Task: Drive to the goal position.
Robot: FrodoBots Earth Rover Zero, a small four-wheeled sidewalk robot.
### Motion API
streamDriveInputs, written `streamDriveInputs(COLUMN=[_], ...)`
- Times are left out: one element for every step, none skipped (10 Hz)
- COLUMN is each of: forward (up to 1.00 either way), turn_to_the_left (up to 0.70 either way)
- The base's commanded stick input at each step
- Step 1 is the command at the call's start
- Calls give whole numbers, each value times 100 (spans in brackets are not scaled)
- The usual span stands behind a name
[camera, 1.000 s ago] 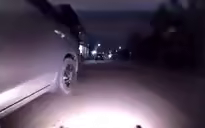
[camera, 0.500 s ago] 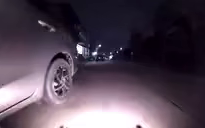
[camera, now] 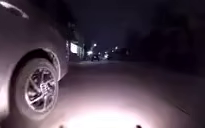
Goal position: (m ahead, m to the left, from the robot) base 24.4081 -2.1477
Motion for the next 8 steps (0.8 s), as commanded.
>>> streamDriveInputs(forward=[70, 70, 70, 70, 70, 70, 70, 70], turn_to_the_left=[0, 0, 0, 0, 0, 2, 2, 2])
